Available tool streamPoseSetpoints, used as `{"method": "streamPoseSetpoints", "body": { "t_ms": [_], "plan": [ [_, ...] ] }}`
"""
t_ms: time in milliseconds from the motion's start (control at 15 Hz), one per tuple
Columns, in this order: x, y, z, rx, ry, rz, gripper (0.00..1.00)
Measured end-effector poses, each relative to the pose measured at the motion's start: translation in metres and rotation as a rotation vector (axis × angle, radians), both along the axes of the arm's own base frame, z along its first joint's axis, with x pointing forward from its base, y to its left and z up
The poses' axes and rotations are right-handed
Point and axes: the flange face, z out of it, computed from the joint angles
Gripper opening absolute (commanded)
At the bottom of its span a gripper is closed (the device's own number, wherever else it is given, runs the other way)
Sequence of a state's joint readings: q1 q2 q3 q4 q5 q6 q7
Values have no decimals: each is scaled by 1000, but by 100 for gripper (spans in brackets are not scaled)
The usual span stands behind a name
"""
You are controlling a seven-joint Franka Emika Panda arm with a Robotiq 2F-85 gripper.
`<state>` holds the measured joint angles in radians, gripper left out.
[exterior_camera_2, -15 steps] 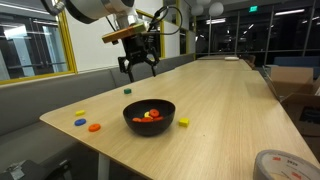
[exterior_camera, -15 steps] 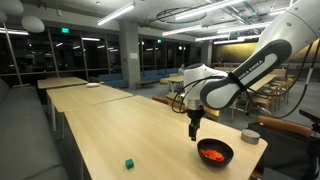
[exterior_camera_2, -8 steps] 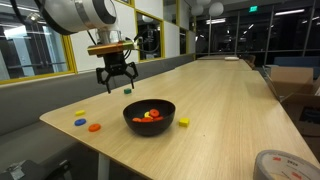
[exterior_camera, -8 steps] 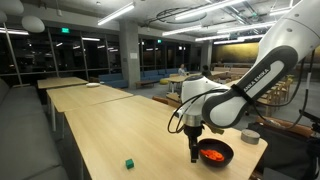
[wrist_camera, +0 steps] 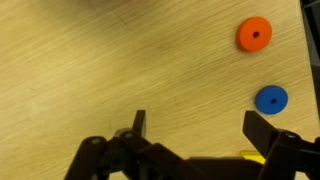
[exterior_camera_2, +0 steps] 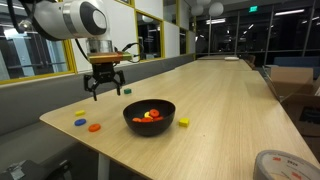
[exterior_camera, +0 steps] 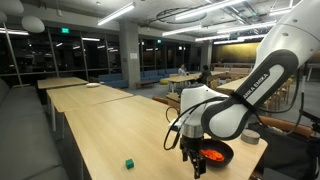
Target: Pick the orange and blue rings and put them in the bowl
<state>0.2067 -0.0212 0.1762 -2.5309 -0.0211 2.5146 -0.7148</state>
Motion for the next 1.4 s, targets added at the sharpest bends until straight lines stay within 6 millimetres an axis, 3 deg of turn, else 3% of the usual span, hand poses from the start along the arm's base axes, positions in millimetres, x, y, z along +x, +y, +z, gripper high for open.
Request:
{"method": "streamPoseSetpoints", "body": {
  "t_ms": [333, 800, 1400],
  "plan": [
    [-15, 8, -11, 79, 52, 155, 100],
    [-31, 10, -25, 67, 70, 155, 100],
    [-62, 36, -41, 36, 64, 200, 100]
  ]
}}
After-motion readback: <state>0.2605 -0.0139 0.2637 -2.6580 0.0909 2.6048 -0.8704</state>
